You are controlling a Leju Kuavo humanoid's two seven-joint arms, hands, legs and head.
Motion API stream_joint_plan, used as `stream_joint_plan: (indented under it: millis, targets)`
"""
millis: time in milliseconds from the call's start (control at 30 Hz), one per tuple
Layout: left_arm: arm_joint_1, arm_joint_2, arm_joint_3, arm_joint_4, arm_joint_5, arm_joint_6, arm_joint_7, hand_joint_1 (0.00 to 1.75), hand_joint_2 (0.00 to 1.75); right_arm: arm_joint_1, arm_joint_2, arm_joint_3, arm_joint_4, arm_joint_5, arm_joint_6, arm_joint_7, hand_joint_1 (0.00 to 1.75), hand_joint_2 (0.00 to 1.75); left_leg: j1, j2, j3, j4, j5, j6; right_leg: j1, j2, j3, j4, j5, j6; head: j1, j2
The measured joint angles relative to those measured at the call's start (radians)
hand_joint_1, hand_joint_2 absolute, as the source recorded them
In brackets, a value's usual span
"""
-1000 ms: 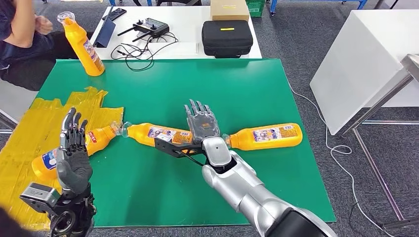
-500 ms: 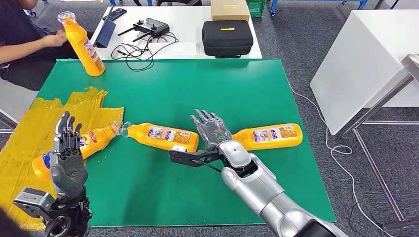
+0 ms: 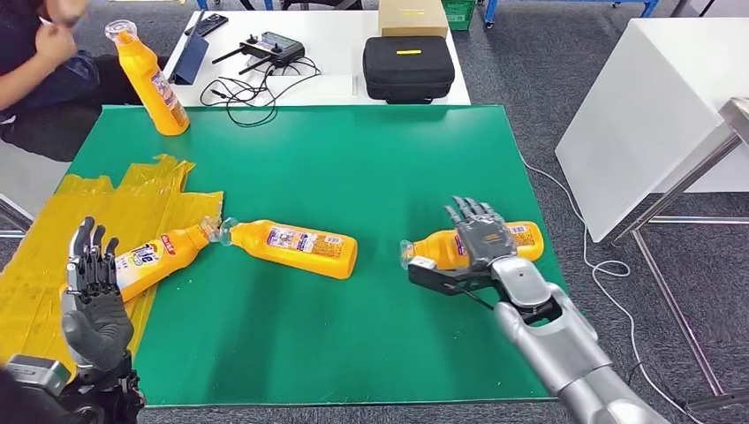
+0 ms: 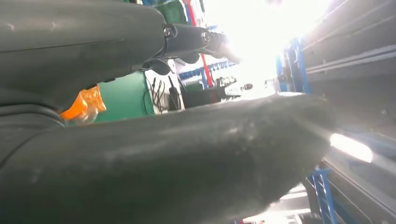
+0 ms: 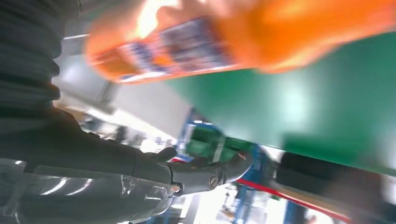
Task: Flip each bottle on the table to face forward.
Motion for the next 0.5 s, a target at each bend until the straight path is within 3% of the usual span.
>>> stream_joint_plan:
  millis: [233, 500]
  targets:
    - [0.013, -0.022, 0.046, -0.016, -0.004, 0.000, 0.000, 0.00, 0.00, -0.001, -0.203, -0.095, -0.035, -0.001, 0.082, -0.173, 0.00, 1.75, 0.000, 0.000, -0.003, 0.000, 0.000, 0.001, -0.001, -0.001, 0.000, 0.000, 0.000, 0.001, 0.000, 0.000]
    - [0.031, -0.037, 0.092, -0.047, 0.002, -0.033, 0.000, 0.00, 0.00, -0.051, -0.318, -0.091, -0.017, -0.065, 0.142, -0.229, 0.00, 1.75, 0.001, -0.001, -0.001, 0.000, 0.000, 0.001, -0.001, -0.001, 0.000, 0.000, 0.000, 0.000, 0.000, 0.000]
